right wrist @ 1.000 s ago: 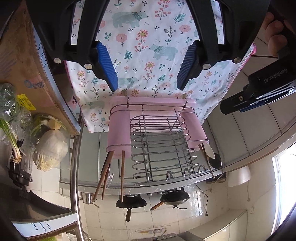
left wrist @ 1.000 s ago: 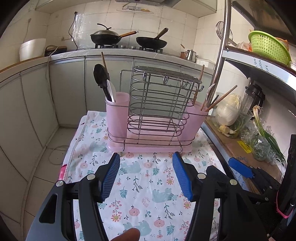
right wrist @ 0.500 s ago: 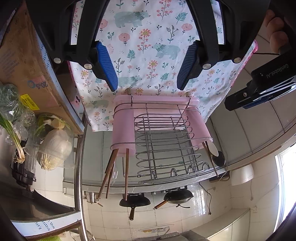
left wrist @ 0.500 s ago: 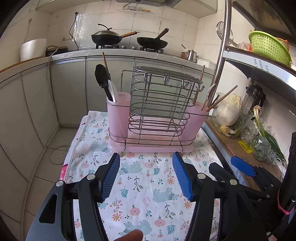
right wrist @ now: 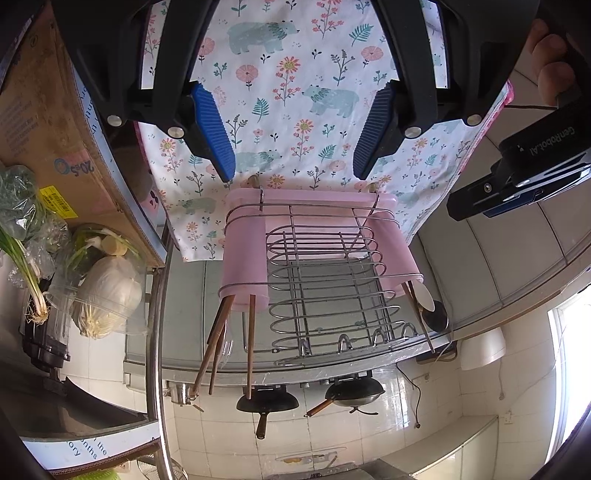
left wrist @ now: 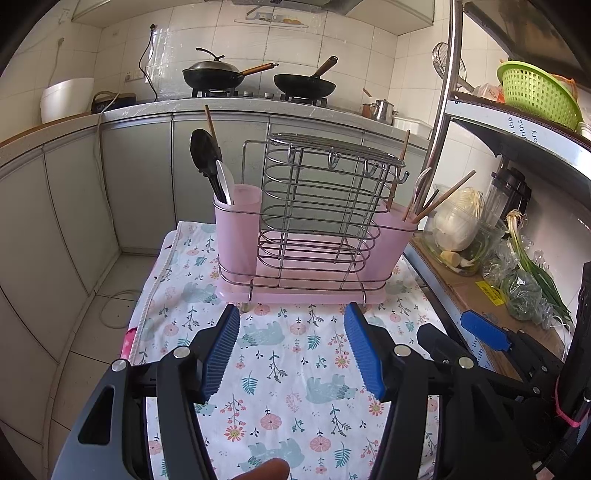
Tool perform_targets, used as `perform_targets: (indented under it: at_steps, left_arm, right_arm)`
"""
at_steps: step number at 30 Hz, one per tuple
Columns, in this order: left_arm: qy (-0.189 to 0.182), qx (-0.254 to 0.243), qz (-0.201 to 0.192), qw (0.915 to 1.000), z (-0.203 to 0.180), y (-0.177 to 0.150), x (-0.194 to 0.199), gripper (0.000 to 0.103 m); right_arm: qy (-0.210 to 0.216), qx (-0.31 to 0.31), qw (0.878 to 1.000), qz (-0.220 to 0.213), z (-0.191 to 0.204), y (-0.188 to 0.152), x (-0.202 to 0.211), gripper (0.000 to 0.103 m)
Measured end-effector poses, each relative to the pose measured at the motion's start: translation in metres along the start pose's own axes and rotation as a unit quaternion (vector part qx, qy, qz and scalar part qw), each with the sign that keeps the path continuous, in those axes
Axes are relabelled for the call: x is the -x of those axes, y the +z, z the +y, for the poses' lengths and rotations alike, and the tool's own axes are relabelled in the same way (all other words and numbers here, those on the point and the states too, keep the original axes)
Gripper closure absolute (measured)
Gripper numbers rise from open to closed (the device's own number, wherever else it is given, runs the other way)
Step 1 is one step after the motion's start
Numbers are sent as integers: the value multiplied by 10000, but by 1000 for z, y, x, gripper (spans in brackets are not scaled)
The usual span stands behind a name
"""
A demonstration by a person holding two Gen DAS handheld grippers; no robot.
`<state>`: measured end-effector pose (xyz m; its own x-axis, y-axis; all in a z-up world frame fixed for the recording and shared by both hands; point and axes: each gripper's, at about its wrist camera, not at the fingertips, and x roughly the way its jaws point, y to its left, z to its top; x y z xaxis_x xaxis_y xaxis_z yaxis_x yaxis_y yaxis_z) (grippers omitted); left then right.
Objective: Organize utensils
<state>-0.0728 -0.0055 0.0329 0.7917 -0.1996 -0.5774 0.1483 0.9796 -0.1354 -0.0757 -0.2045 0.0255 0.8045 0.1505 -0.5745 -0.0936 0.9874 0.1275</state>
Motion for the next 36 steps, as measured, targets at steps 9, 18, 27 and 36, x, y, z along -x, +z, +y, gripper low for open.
perform_targets:
  at_steps: [9,18,27,36]
  left_arm:
    - [-6,-5,2,10000,0,0,0,45]
    - [6,-19,14,10000,-1,1,0,45]
    - [2,-24,16,10000,-1,0,0,45]
    - [-2,-40,27,10000,-2,0,-1,45]
  right_arm:
    - [8,6,10000,-3,0,0,0,36]
    - [19,18,10000,4,1,0,0,36]
    - [20,20,10000,3,1,0,0,36]
    - [20,19,10000,11,1,1,0,36]
